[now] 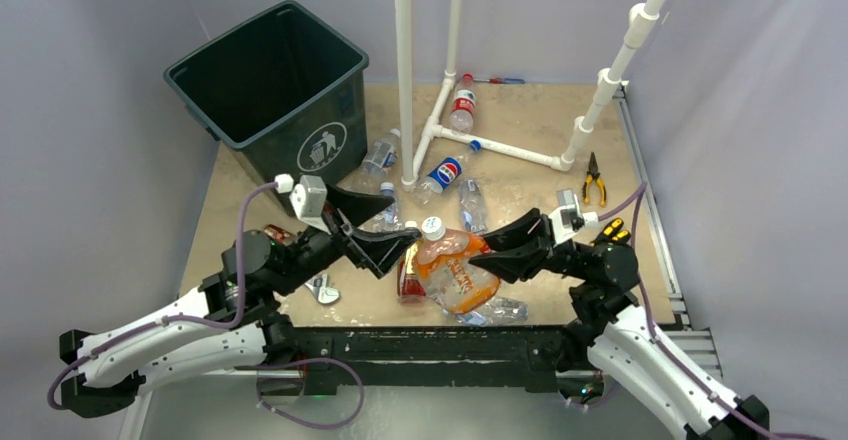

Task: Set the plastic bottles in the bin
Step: Pick up the plastic bottle at the center of the board.

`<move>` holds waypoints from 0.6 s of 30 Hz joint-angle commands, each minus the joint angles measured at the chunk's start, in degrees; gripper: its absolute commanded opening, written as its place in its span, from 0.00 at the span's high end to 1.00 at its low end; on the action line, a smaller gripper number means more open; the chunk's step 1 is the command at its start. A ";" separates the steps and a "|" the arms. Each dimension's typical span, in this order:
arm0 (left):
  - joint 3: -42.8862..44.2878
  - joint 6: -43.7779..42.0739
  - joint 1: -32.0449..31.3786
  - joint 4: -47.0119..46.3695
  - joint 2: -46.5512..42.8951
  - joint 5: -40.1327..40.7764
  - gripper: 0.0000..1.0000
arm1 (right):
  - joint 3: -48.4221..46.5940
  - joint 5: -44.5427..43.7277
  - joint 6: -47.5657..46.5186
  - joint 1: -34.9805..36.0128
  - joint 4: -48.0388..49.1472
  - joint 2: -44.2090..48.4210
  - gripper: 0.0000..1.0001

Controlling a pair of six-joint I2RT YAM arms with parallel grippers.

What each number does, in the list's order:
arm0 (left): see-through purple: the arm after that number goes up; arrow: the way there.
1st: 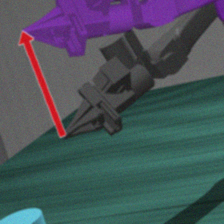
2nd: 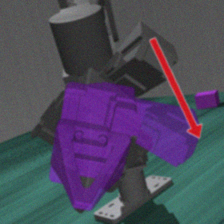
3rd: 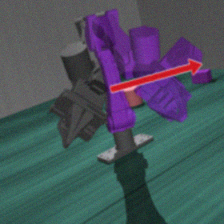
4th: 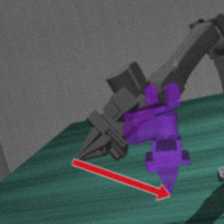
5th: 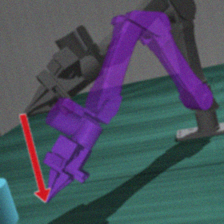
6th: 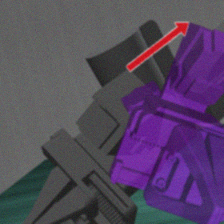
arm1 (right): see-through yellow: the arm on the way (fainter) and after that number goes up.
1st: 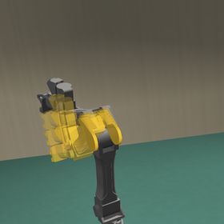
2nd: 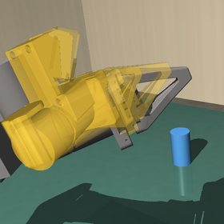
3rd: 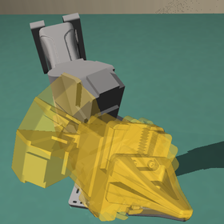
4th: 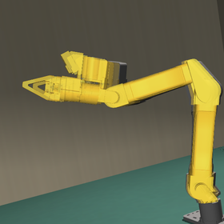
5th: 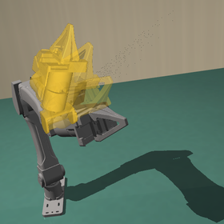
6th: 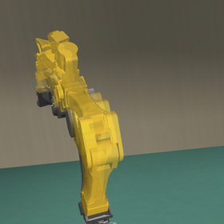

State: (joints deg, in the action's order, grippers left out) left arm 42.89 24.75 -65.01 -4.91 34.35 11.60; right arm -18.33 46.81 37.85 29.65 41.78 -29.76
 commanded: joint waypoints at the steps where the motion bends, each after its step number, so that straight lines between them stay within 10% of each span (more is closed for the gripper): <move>1: 1.43 -2.82 -0.20 -7.31 2.65 -9.38 0.02 | -3.58 -4.11 -3.68 5.73 6.46 -3.46 0.79; 11: 4.34 -2.88 -0.20 -6.61 4.24 -13.31 0.11 | -5.45 -14.25 -10.44 15.69 5.33 -7.83 0.82; 18: 2.48 -2.25 -0.20 -6.78 3.08 -13.77 0.34 | -5.55 -16.49 -10.42 17.38 7.57 -9.40 0.83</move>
State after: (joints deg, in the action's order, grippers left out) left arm 45.65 22.98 -65.06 -9.76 38.00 -0.89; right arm -21.41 32.84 29.08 46.11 45.41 -38.63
